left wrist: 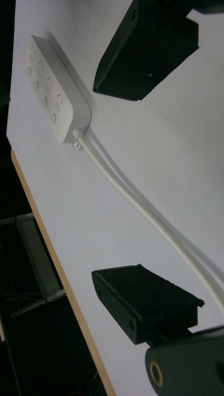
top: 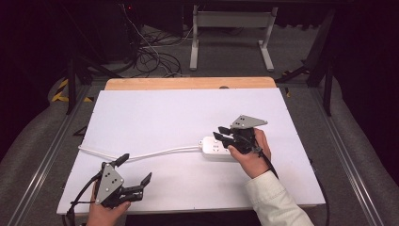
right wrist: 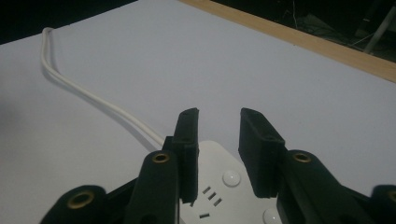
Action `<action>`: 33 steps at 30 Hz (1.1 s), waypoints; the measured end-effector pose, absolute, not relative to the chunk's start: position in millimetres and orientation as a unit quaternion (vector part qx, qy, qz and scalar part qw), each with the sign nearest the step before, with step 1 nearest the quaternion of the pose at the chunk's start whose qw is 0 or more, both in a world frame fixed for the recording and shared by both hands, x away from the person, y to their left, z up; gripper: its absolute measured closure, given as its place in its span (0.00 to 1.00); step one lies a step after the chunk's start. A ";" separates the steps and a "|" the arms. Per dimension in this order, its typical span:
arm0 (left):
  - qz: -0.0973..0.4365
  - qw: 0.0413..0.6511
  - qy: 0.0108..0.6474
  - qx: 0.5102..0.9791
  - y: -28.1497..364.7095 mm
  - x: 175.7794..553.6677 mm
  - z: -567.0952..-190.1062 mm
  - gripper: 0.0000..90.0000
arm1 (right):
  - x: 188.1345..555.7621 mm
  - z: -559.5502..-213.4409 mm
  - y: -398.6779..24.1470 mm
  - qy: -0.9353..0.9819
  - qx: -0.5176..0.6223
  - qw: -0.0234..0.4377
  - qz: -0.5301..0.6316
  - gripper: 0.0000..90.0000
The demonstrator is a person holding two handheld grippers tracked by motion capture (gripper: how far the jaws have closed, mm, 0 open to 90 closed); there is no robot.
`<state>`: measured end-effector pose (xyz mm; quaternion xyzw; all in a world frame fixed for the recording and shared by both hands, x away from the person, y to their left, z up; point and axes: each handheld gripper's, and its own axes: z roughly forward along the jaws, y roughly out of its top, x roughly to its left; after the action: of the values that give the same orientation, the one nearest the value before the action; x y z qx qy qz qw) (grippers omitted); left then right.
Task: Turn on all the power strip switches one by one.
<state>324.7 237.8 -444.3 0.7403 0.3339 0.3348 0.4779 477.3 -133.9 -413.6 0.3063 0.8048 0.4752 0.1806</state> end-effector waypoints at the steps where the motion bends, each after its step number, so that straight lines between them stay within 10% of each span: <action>1: 0.337 0.476 0.331 0.742 238.2 324.9 -444.1 0.12 | 476.0 -411.8 -135.4 0.803 0.307 0.184 0.477 0.70; 18: 0.335 0.479 0.334 0.740 238.6 325.7 -443.8 0.12 | 451.8 -401.9 -177.2 0.783 0.318 0.182 0.502 0.28; 33: 0.334 0.480 0.334 0.739 239.0 324.9 -443.0 0.12 | 429.2 -428.6 -224.3 0.769 0.287 0.176 0.544 0.17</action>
<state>324.9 239.0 -443.0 0.7391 0.3342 0.3341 0.4800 429.2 -224.3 -428.6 0.2868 0.7689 0.5437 0.1757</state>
